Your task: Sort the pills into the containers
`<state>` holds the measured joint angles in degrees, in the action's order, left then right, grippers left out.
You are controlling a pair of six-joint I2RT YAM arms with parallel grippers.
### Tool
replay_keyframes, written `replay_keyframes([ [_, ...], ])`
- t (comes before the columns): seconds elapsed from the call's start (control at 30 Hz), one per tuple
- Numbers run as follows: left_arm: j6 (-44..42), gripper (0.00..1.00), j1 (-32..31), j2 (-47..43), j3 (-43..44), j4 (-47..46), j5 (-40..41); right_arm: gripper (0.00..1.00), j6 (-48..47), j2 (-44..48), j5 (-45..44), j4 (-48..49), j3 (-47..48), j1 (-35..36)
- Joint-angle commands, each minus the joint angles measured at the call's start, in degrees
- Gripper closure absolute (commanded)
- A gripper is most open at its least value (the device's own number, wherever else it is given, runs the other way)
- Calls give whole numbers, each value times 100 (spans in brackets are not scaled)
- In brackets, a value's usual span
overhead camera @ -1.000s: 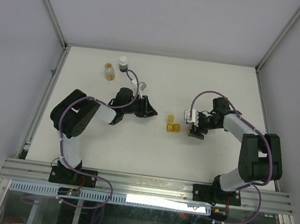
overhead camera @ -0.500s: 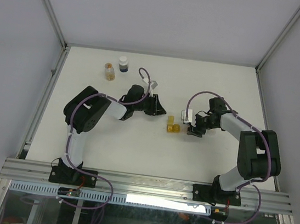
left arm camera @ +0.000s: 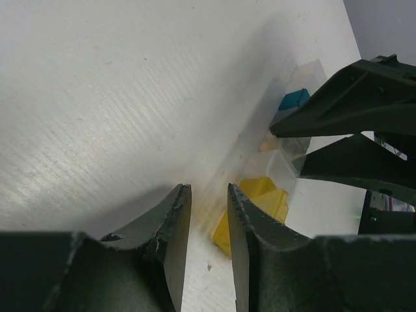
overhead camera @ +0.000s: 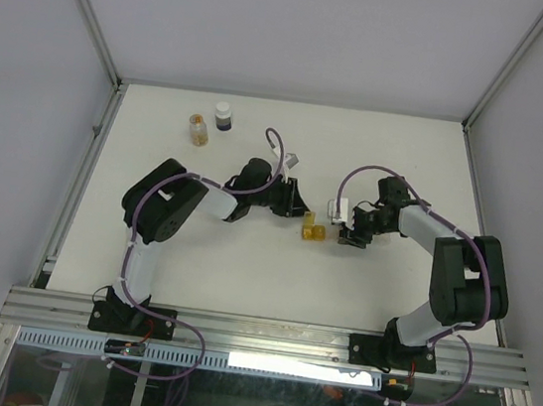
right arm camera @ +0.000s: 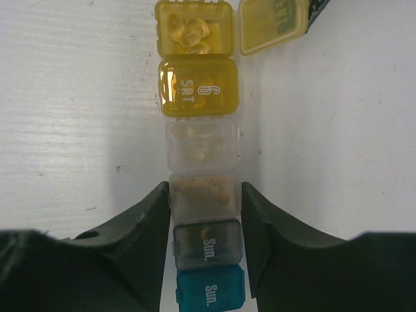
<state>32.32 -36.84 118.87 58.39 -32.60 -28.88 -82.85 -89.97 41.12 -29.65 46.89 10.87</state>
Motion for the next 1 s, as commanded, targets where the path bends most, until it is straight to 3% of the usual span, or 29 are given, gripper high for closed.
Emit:
replay_keyframes([
  [0.0,-24,71,-142,-368,-81,-352,-234,55,51,-1,32,-13,-7,46],
  [0.4,-163,72,-463,-1122,-434,0,235,55,172,-25,0,-6,21,46],
  [0.77,-97,87,-604,-973,-399,598,376,55,240,-3,-17,-15,35,49],
  [0.97,-117,88,-651,-1158,-371,730,388,56,254,-42,-8,-22,48,46],
])
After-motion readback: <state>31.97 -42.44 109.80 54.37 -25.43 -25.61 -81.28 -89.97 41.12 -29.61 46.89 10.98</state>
